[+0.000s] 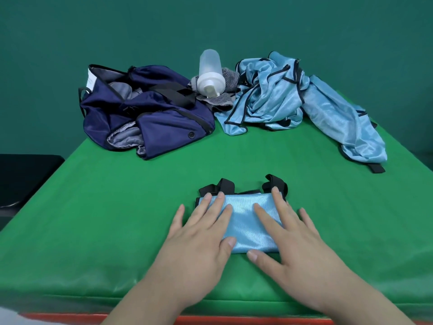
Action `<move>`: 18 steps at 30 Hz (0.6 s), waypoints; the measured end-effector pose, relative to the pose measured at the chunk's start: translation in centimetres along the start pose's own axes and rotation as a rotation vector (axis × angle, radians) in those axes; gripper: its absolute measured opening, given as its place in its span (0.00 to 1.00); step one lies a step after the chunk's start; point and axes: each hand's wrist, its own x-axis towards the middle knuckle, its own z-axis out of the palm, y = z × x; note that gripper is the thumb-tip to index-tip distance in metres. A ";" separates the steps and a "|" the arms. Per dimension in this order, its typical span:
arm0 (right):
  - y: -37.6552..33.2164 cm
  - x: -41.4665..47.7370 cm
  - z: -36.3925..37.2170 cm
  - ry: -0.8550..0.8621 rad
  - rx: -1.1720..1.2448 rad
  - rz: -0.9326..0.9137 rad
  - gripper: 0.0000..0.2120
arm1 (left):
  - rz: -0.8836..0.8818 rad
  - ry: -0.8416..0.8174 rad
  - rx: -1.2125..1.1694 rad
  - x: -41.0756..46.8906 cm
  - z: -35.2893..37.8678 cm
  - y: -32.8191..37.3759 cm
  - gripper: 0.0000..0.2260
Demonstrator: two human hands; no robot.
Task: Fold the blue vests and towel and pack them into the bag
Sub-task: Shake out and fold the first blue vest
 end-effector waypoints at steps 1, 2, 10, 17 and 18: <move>0.0 0.2 0.1 0.000 -0.003 -0.011 0.44 | -0.006 -0.008 -0.006 0.1 -0.2 -0.3 0.34; -0.1 0.4 0.1 -0.001 -0.005 -0.021 0.43 | -0.010 -0.017 -0.012 0.2 -0.4 -0.7 0.34; -3.7 3.2 0.6 -0.038 -0.019 -0.069 0.44 | -0.024 -0.078 -0.043 0.4 -1.8 -5.7 0.37; -10.0 7.8 1.0 -0.040 -0.047 -0.157 0.42 | -0.038 -0.074 0.016 -0.9 -3.3 -13.5 0.32; -10.9 8.6 1.0 -0.040 -0.048 -0.169 0.42 | -0.045 -0.078 0.032 -1.1 -3.6 -14.7 0.32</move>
